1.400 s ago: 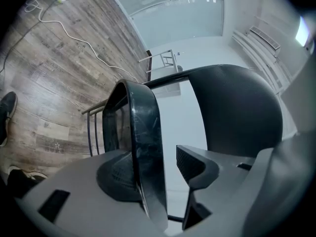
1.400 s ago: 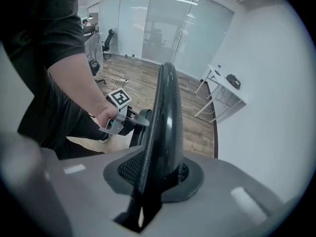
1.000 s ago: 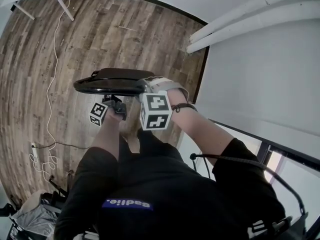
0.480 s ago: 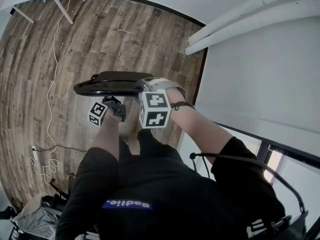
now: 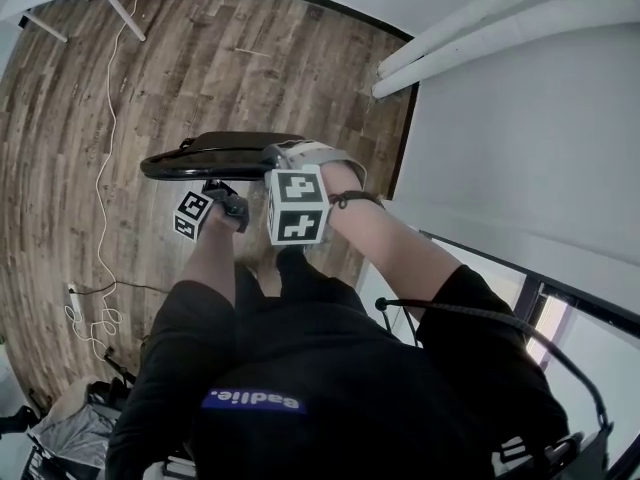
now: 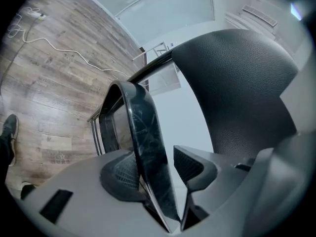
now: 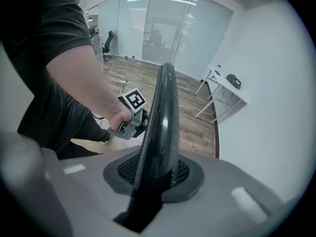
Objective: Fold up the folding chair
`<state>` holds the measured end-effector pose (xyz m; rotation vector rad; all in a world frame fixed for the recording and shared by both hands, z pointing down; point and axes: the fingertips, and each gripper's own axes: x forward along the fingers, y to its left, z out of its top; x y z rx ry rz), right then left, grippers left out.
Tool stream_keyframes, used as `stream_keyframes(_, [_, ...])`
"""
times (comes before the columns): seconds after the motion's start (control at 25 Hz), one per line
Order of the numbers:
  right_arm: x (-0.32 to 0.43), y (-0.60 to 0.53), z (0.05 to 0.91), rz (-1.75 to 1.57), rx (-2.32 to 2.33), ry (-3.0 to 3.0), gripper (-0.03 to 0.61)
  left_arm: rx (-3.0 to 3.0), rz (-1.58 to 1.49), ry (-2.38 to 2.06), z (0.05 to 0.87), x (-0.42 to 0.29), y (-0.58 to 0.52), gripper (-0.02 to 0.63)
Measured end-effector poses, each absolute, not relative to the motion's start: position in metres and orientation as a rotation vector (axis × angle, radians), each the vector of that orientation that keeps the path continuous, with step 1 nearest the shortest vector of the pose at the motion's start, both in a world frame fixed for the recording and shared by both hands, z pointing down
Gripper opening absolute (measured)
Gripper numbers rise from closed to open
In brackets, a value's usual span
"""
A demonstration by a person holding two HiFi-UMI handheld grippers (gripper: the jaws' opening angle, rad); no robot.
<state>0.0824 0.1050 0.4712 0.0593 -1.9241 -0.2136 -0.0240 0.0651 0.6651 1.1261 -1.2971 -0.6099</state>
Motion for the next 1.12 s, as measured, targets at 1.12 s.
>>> stream_keyframes(1.12, [0.083, 0.027, 0.459, -0.170, 0.031, -1.954, 0.054, 1.262, -0.327, -1.332, 0.661, -0.018, 0.028, 0.198])
